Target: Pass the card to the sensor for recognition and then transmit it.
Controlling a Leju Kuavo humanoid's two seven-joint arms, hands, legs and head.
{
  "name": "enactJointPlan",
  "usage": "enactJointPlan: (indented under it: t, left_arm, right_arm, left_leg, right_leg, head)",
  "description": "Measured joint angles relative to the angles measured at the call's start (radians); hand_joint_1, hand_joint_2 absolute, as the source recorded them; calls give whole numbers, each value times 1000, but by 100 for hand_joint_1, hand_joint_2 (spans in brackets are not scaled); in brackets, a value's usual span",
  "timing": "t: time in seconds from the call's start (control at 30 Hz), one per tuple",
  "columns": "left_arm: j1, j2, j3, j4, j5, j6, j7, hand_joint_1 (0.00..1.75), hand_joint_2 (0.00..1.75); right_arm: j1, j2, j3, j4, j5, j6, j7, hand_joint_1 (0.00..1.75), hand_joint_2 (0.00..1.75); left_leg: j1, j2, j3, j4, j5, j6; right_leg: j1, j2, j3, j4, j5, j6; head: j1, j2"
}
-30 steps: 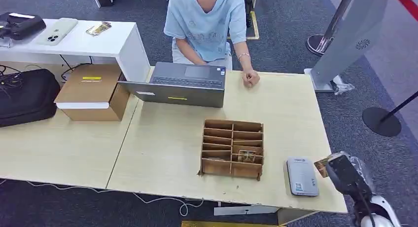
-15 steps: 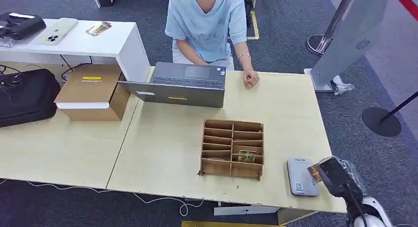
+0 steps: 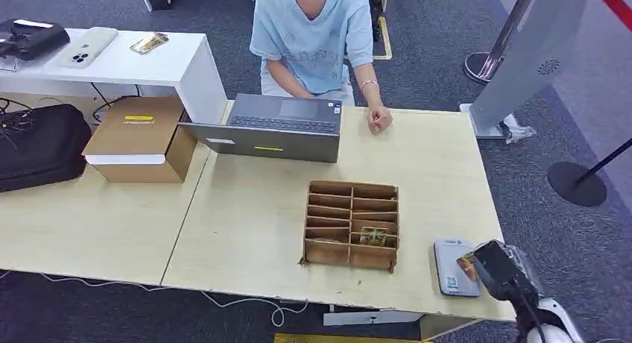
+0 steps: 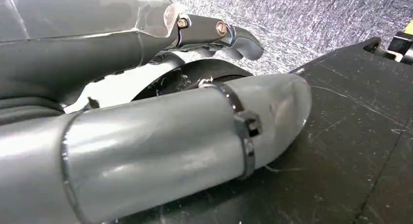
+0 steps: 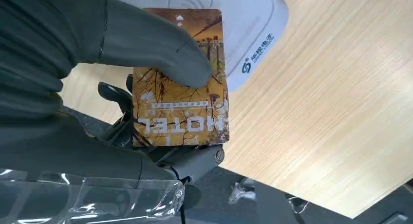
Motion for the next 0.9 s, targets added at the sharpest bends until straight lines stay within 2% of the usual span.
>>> enactJointPlan:
  t: [0.9]
  left_arm:
    - [-4,-1,0,0,-3,-2,2,0,0]
  right_arm:
    - [-29,10,36,50,78,-18,13,175,175]
  left_leg:
    - [0,0,1,0,0,0]
  right_leg:
    - [0,0,2,0,0,0]
  head:
    - [0,0]
